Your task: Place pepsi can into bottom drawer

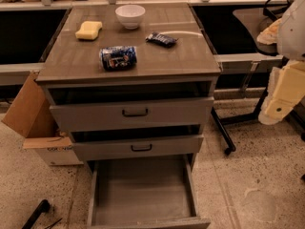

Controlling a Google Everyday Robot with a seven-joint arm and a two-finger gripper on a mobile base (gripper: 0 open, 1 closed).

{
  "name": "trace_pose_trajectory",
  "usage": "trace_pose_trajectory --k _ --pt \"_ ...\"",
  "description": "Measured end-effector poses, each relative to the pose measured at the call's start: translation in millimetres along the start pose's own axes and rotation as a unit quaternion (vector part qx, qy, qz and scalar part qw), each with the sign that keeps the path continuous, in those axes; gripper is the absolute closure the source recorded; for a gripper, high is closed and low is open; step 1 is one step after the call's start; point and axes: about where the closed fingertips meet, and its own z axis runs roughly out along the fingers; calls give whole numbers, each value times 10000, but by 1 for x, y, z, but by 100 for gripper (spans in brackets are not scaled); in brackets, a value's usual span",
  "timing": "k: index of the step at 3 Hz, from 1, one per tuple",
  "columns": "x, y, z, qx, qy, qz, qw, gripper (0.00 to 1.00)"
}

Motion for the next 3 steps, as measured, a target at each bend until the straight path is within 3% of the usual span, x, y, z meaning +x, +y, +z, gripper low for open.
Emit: trace_pose_trajectory --k 1,2,3 --pt "0 0 0 0 0 0 10000 0" --pt "2 17 -42 5 -44 -17 10000 0" --pt "-26 41 -163 690 -765 -56 9947 0"
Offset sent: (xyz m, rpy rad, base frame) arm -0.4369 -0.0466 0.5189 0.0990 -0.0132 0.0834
